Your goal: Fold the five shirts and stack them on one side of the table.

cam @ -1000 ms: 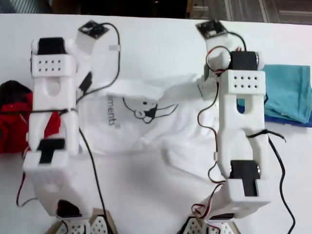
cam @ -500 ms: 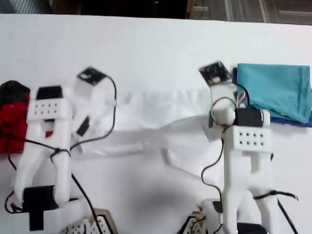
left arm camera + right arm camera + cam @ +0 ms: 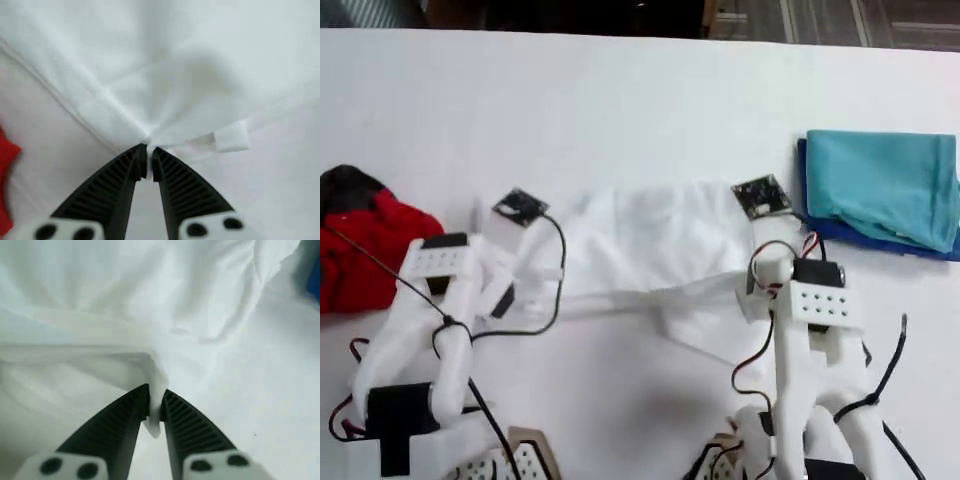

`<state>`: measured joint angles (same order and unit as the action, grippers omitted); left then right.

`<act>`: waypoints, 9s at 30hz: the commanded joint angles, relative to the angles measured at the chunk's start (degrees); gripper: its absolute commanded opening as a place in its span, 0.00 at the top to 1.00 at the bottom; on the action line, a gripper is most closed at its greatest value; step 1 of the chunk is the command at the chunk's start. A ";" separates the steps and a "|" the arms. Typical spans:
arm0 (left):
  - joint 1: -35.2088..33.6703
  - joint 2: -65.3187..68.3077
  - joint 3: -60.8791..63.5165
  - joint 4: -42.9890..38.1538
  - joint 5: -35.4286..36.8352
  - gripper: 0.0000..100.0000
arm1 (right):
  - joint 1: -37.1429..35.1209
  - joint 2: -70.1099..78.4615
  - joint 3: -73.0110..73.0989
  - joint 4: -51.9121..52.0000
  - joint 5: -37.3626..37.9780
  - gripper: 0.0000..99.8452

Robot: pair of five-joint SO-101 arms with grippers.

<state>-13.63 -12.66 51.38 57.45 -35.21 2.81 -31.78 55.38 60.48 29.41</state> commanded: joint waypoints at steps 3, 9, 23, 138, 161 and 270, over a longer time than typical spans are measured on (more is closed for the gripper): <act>-0.35 -2.02 1.98 -1.05 -2.55 0.97 | 1.10 -2.15 2.64 -1.54 1.85 0.98; -0.35 -2.02 2.07 -1.32 -2.55 0.97 | 5.67 -2.15 2.90 -1.54 2.37 0.98; -0.35 -2.02 2.15 -0.53 -2.55 0.97 | 8.13 -2.33 6.95 -1.01 9.05 0.98; -4.48 17.58 -30.29 12.40 9.67 0.97 | -11.82 4.97 1.85 -20.18 -11.52 0.98; -11.08 28.22 -29.41 10.02 9.58 0.97 | -12.00 3.82 11.96 -32.57 -12.13 0.98; -4.13 1.93 -1.36 -8.44 17.67 0.97 | -0.22 14.46 -23.03 -8.31 -11.43 0.93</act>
<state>-17.23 -10.29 49.89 49.98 -18.24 3.69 -16.84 39.56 54.86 22.73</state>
